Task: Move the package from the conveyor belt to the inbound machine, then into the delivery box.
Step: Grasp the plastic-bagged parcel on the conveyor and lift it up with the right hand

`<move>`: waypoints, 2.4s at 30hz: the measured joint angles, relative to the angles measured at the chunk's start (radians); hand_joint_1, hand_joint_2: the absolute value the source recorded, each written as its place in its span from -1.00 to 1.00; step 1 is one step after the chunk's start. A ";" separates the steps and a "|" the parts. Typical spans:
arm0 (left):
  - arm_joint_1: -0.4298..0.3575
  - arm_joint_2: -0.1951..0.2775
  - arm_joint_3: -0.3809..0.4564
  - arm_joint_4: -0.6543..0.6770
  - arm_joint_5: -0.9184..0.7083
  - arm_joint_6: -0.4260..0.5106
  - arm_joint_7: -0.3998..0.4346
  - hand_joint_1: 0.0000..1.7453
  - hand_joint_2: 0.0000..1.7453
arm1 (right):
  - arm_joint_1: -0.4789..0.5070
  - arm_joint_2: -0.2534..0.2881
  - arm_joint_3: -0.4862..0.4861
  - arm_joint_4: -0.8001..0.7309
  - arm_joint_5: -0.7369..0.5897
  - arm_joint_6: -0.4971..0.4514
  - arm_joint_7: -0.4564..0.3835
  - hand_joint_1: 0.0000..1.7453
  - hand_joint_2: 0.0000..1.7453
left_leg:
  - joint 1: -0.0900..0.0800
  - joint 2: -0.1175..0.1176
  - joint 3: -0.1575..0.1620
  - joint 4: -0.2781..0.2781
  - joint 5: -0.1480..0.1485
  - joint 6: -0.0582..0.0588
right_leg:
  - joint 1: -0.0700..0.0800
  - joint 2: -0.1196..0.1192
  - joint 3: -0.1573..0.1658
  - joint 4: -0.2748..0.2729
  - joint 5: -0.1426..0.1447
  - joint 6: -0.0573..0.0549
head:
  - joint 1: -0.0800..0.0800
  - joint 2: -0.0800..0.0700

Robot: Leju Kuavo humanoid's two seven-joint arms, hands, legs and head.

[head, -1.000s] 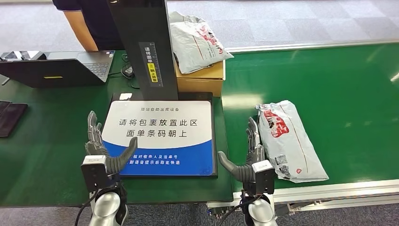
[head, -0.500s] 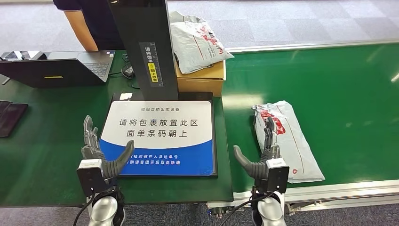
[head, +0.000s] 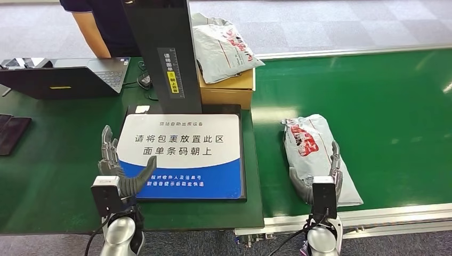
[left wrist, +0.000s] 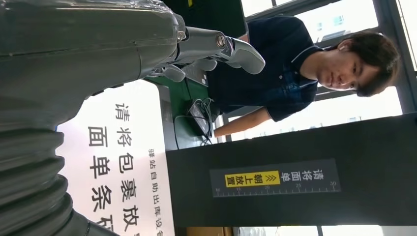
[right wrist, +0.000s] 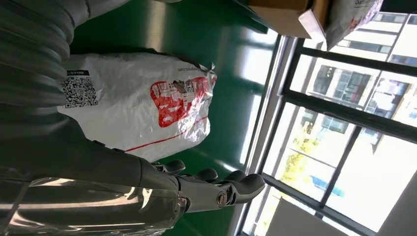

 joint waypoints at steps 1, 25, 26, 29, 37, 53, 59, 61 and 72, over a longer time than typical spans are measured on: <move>-0.002 0.000 0.000 0.004 0.000 -0.001 0.000 -1.00 1.00 | 0.000 -0.001 -0.006 0.006 0.003 0.002 0.001 -1.00 1.00 | 0.000 0.000 0.000 0.000 0.000 0.000 | 0.000 0.000 0.000 0.000 0.000 0.000 | 0.000 0.000; -0.017 -0.001 -0.007 0.040 -0.006 -0.010 0.000 -1.00 1.00 | -0.014 -0.006 -0.033 0.088 0.262 -0.027 0.128 -1.00 1.00 | 0.000 0.000 0.000 0.000 0.000 0.000 | 0.000 0.000 0.000 0.000 0.000 0.000 | 0.000 0.000; -0.021 -0.002 -0.009 0.042 -0.007 -0.011 0.000 -1.00 1.00 | -0.018 -0.008 -0.033 0.102 0.281 -0.027 0.137 -1.00 1.00 | 0.000 0.000 0.000 0.000 0.000 0.000 | 0.000 0.000 0.000 0.000 0.000 0.000 | 0.000 0.000; -0.033 -0.003 -0.016 0.050 -0.008 -0.012 0.000 -1.00 1.00 | -0.038 -0.013 -0.033 0.147 0.321 -0.027 0.158 -1.00 1.00 | 0.000 0.000 0.000 0.000 0.000 0.000 | 0.000 0.000 0.000 0.000 0.000 0.000 | 0.000 0.000; -0.041 -0.004 -0.027 0.050 -0.013 0.005 0.027 -1.00 1.00 | -0.149 -0.047 -0.090 0.410 0.540 -0.151 0.308 -1.00 1.00 | 0.000 0.000 0.000 0.000 0.000 0.000 | 0.000 0.000 0.000 0.000 0.000 0.000 | 0.000 0.000; 0.006 -0.004 -0.014 -0.017 -0.019 0.029 0.037 -1.00 1.00 | -0.212 -0.052 -0.128 0.531 0.528 -0.104 0.292 -1.00 1.00 | 0.000 0.000 0.000 0.000 0.000 0.000 | 0.000 0.000 0.000 0.000 0.000 0.000 | 0.000 0.000; 0.025 -0.003 -0.005 -0.040 -0.023 0.032 0.039 -1.00 1.00 | -0.210 -0.052 -0.160 0.511 0.521 -0.088 0.303 -0.98 1.00 | 0.000 0.000 0.000 0.000 0.000 0.000 | 0.000 0.000 0.000 0.000 0.000 0.000 | 0.000 0.000; 0.026 -0.003 -0.004 -0.041 -0.023 0.032 0.041 -1.00 1.00 | -0.208 -0.052 -0.169 0.503 0.522 -0.083 0.305 -0.70 1.00 | 0.000 0.000 0.000 0.000 0.000 0.000 | 0.000 0.000 0.000 0.000 0.000 0.000 | 0.000 0.000; 0.026 -0.003 -0.002 -0.041 -0.028 0.030 0.042 -1.00 1.00 | -0.188 -0.051 -0.195 0.464 0.528 -0.071 0.303 0.76 1.00 | 0.000 0.000 0.000 0.000 0.000 0.000 | 0.000 0.000 0.000 0.000 0.000 0.000 | 0.000 0.000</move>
